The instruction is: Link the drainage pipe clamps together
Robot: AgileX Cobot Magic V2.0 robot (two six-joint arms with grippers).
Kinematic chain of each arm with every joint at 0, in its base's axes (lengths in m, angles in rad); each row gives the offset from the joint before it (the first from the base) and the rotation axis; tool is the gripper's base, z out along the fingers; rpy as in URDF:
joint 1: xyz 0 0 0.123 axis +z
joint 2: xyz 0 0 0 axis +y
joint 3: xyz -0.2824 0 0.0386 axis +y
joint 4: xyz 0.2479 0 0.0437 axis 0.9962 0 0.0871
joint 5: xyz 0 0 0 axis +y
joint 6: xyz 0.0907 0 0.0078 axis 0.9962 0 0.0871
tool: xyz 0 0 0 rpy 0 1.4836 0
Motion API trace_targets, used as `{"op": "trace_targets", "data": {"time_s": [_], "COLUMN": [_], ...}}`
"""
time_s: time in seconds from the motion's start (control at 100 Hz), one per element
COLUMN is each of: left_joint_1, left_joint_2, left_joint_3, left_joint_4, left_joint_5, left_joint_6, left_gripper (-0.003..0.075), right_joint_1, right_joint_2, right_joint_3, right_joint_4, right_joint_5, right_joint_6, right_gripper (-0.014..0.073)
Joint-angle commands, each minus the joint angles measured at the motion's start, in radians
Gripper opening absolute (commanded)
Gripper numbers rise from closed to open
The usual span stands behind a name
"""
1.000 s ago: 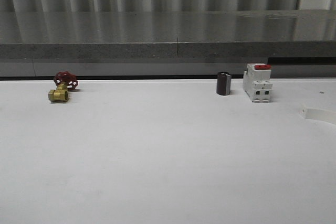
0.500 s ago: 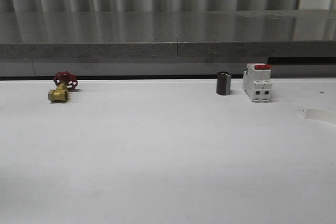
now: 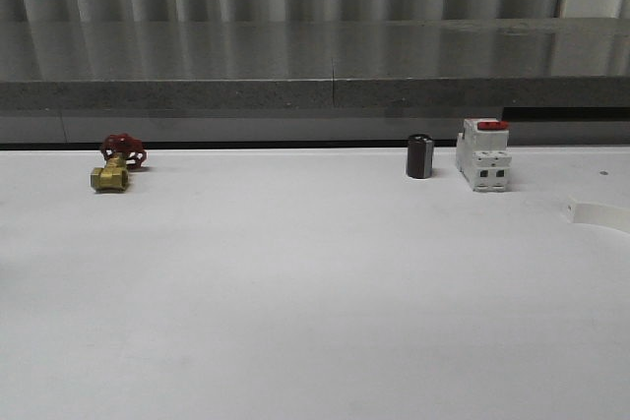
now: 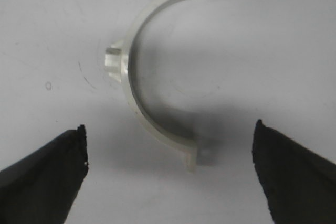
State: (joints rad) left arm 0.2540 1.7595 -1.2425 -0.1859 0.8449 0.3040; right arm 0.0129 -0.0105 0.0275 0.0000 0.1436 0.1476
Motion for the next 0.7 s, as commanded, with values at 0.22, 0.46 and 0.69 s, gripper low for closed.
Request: {"op": "trace_targets", "data": {"time_s": [0.22, 0.46, 0.69], "left_joint_1": [0.013, 0.015, 0.015], "left_joint_2": [0.164, 0.222, 0.238], "left_joint_3": [-0.181, -0.209, -0.209], "left_joint_4": [-0.018, -0.011, 0.012], "left_joint_5": [-0.028, -0.034, -0.032], "left_joint_6": [0.028, 0.028, 0.028], "left_gripper": [0.0618, 0.0617, 0.0617], "right_joint_1": [0.000, 0.000, 0.000], "right_joint_2": [-0.021, -0.021, -0.021], "right_joint_3": [-0.016, -0.016, -0.016], "right_joint_4": [0.000, 0.000, 0.000], "right_joint_5": [-0.086, -0.086, -0.086], "right_joint_6": [-0.007, -0.007, -0.007], "right_gripper": [-0.0118, -0.0118, -0.0118]}}
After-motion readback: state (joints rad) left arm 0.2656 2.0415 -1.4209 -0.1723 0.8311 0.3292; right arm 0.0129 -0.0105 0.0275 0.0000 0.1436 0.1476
